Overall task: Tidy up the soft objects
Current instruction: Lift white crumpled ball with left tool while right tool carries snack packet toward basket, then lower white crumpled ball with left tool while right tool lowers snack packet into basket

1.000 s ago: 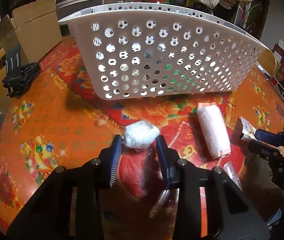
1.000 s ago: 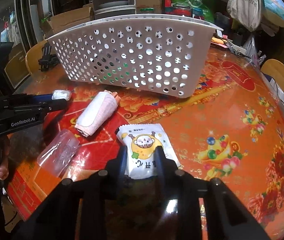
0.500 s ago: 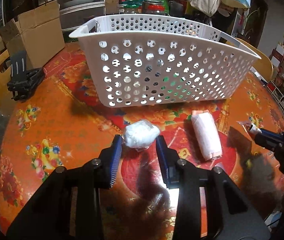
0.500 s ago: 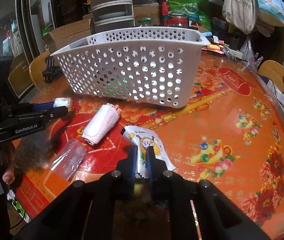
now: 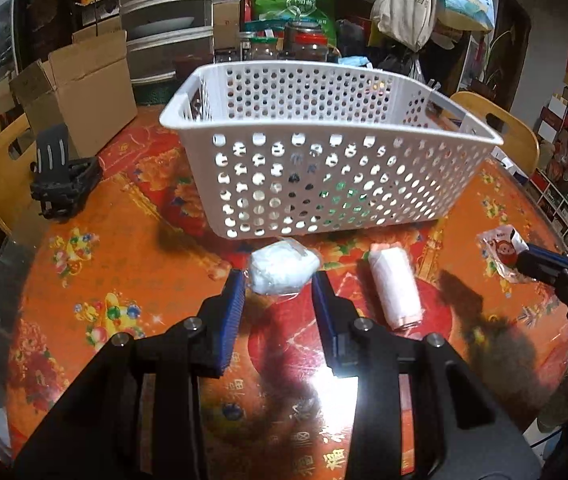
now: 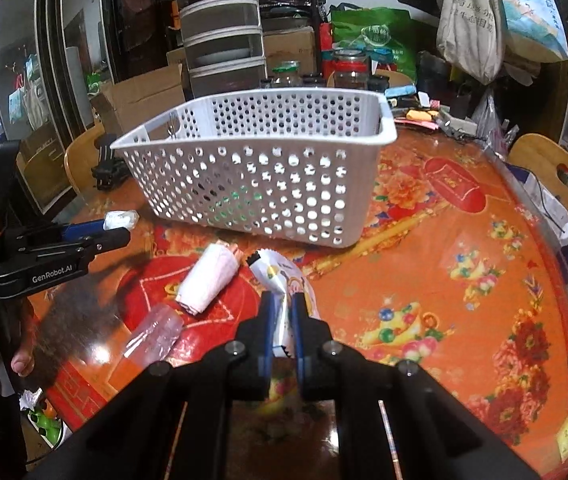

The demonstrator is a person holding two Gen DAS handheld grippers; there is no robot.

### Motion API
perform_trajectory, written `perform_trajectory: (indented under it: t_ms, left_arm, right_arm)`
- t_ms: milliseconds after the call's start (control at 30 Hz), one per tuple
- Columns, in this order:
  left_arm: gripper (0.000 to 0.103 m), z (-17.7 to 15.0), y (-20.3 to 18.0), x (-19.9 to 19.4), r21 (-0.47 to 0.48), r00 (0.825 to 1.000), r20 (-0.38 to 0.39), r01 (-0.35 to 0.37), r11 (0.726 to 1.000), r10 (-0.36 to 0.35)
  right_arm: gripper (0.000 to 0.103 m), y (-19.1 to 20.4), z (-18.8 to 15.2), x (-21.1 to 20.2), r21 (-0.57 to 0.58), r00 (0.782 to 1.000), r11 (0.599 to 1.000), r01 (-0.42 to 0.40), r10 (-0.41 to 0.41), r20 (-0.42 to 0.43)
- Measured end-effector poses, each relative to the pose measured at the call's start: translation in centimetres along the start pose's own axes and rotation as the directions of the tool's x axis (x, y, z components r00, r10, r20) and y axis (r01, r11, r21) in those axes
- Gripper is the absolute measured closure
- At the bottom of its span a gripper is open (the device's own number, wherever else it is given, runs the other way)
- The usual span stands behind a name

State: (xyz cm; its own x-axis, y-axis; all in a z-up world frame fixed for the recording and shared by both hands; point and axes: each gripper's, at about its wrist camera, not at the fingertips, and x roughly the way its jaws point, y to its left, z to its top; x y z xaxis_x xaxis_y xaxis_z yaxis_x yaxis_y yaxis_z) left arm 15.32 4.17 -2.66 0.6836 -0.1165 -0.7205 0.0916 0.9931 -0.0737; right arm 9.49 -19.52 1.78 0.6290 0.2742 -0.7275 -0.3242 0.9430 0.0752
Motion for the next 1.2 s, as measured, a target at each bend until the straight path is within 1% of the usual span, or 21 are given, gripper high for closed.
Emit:
perform_trajectory:
  t_ms: [167, 400, 533, 700, 833, 967, 1033, 1133, 1200]
  left_arm:
    - [0.071, 1.1, 0.0, -1.6, 0.005, 1.0, 0.022, 0.003, 1.0, -0.003]
    - [0.071, 3.6, 0.1, -4.0, 0.019, 0.998, 0.062, 0.008, 1.0, -0.01]
    - [0.071, 6.0, 0.1, -5.9, 0.033, 0.995, 0.097, 0.007, 0.999, -0.01]
    - [0.071, 10.6, 0.7, -6.4, 0.028, 0.994, 0.108, 0.01, 1.0, -0.013]
    - [0.071, 13.8, 1.0, -5.4, 0.023, 0.996, 0.094, -0.002, 1.0, -0.001]
    - [0.071, 16.5, 1.2, -3.3, 0.006, 0.998, 0.058, 0.005, 1.0, -0.005]
    - [0.071, 17.5, 1.0, -1.3, 0.004, 1.0, 0.029, 0.001, 1.0, -0.001]
    - [0.071, 18.4, 0.7, 1.7, 0.008, 0.999, -0.021, -0.029, 1.0, 0.029]
    - [0.071, 18.6, 0.7, 3.9, 0.001, 0.998, -0.058, -0.038, 0.999, 0.038]
  right_arm:
    - [0.096, -0.2, 1.4, -1.4, -0.003, 0.999, 1.0, 0.007, -0.006, 0.031]
    - [0.096, -0.2, 4.1, -3.5, -0.012, 0.996, 1.0, 0.016, -0.015, 0.085]
    - [0.096, 0.0, 6.6, -4.7, -0.036, 0.993, 0.999, 0.031, -0.026, 0.118]
    - [0.096, 0.2, 10.4, -4.8, -0.062, 0.989, 0.996, 0.065, -0.056, 0.137]
    - [0.096, -0.2, 12.7, -3.6, -0.062, 0.991, 0.995, 0.074, -0.066, 0.119]
    - [0.096, -1.0, 14.3, -1.1, -0.052, 0.996, 0.997, 0.065, -0.062, 0.062]
    - [0.096, -1.3, 14.9, 0.7, -0.046, 0.998, 0.997, 0.06, -0.059, 0.031]
    - [0.096, -1.6, 15.5, 3.6, -0.041, 0.997, 0.997, 0.068, -0.069, -0.023]
    - [0.096, -1.7, 15.7, 5.3, -0.051, 0.994, 0.994, 0.093, -0.096, -0.051]
